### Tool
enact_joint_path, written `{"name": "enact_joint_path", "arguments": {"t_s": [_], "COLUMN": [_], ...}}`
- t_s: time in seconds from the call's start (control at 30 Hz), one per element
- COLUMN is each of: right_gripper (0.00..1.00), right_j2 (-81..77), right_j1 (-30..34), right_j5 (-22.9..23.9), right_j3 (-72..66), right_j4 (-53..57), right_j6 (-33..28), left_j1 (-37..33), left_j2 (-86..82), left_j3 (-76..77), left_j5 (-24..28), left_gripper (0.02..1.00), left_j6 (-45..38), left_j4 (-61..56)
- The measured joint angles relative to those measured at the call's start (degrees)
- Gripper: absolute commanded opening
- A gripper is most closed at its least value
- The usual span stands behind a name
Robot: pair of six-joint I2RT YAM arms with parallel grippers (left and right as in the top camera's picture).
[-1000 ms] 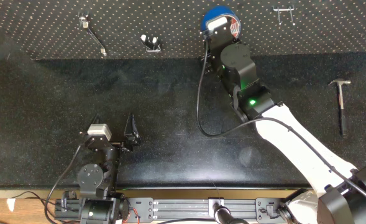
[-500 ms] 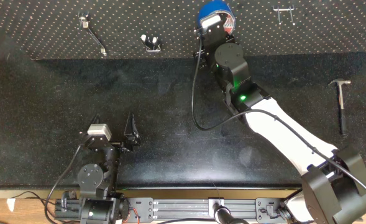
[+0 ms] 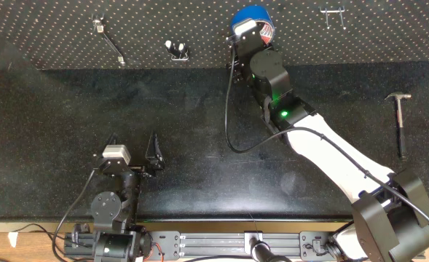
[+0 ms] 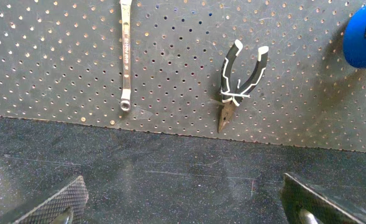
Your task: Place Tools Onto Pegboard
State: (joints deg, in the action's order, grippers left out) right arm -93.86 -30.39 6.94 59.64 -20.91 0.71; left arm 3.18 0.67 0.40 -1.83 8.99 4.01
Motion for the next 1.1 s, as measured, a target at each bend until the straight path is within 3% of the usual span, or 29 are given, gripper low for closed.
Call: {"name": "enact_joint_path", "arguments": {"t_s": [0.4,0.47,0.6,0.63,0.67,0.7,0.73,0.77,0.8,0.93,1.1], "right_gripper": [0.240,0.303,0.503,0.581,0.733,0.798,0.840,0.842,0.842,0.842,0.842], "right_j2": [4.98,6.43,15.13,15.98,17.29,17.42,17.35,17.35,17.31,14.86,5.25], "right_j1": [0.00,0.00,3.72,6.43,11.74,18.25,20.83,31.98,39.19,55.34,64.43], "right_j5": [-1.73,-2.60,-3.45,-3.76,-3.69,-3.32,-4.07,-3.85,-3.85,-6.21,-8.70], "right_j3": [0.17,0.44,1.07,1.99,1.40,1.03,1.03,0.70,0.68,0.68,0.68], "right_j4": [8.37,16.22,46.53,54.62,64.15,70.64,72.04,75.47,75.69,74.47,71.84], "right_j6": [-0.20,-0.17,0.61,1.16,1.88,2.54,2.14,0.76,-1.20,-11.80,-23.17], "left_j1": [0.00,0.00,0.00,0.00,0.00,0.00,0.00,0.00,0.00,0.00,0.00], "left_j2": [0.00,0.00,0.00,0.00,-0.02,0.00,0.00,0.00,0.00,0.00,-0.04], "left_j3": [0.00,0.00,0.00,0.00,0.00,0.00,0.00,0.00,0.00,0.00,0.00], "left_j5": [0.00,0.00,0.00,0.00,0.00,0.04,0.07,0.07,0.09,0.17,0.20], "left_gripper": [0.996,0.996,0.996,0.996,0.996,0.996,0.996,0.996,0.996,0.996,0.996], "left_j6": [0.00,0.00,0.00,0.00,0.00,0.00,0.00,0.00,0.00,0.00,0.00], "left_j4": [0.00,0.02,0.02,0.00,0.00,0.02,0.02,0.02,0.02,0.02,0.02]}}
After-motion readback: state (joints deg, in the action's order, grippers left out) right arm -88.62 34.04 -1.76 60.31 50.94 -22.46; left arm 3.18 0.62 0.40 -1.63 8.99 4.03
